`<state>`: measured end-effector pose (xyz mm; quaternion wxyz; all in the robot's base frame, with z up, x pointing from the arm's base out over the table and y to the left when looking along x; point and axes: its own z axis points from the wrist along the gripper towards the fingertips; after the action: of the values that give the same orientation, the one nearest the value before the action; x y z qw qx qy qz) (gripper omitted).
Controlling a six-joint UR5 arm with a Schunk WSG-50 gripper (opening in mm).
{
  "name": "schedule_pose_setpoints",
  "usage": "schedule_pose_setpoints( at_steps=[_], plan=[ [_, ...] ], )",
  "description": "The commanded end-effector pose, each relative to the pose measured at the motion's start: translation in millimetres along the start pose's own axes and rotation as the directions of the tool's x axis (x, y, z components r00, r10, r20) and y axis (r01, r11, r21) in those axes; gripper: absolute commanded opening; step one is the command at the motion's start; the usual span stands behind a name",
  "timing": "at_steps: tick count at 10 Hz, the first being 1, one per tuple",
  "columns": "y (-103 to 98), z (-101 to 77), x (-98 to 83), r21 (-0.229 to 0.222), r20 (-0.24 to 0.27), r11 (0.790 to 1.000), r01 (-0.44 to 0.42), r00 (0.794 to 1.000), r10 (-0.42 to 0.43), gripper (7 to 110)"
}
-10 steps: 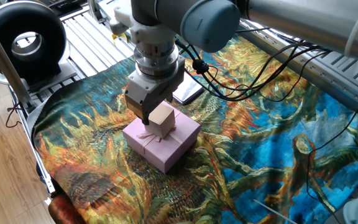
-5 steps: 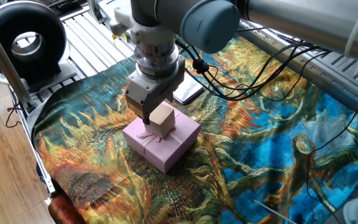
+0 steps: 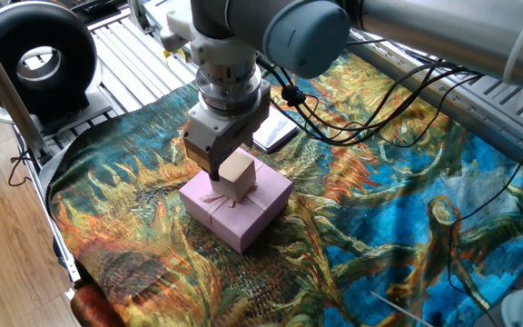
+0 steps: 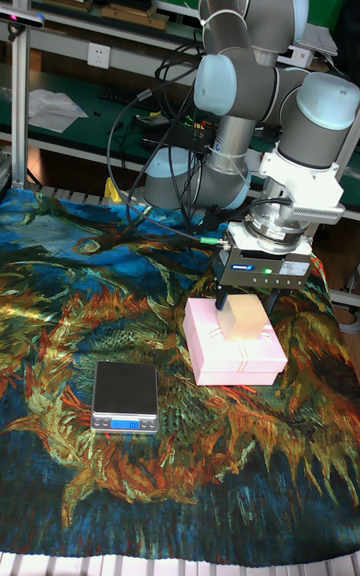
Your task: Place the block on the scale
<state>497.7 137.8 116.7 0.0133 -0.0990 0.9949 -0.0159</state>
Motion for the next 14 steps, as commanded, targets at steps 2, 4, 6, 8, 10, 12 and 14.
schedule_pose_setpoints(
  at_steps=[2, 4, 6, 8, 10, 12, 14],
  plan=[
    [2.4, -1.1, -2.2, -0.015, 0.005, 1.000, 0.004, 1.000, -0.003, 88],
    [-2.0, -1.1, 5.4, 0.002, -0.025, 1.000, 0.018, 1.000, -0.018, 88],
    [-4.9, -1.5, 14.2, 0.012, -0.061, 1.000, 0.024, 0.998, -0.023, 88],
    [0.1, -1.6, 15.5, -0.008, -0.066, 0.999, 0.032, 0.997, -0.033, 88],
    [8.6, -2.0, 18.9, -0.042, -0.078, 0.999, 0.025, 0.997, -0.028, 88],
    [21.6, -2.7, 15.8, -0.093, -0.066, 0.996, 0.012, 0.998, -0.018, 88],
    [24.0, -2.8, 14.2, -0.102, -0.059, 0.995, 0.010, 0.998, -0.016, 88]
  ],
)
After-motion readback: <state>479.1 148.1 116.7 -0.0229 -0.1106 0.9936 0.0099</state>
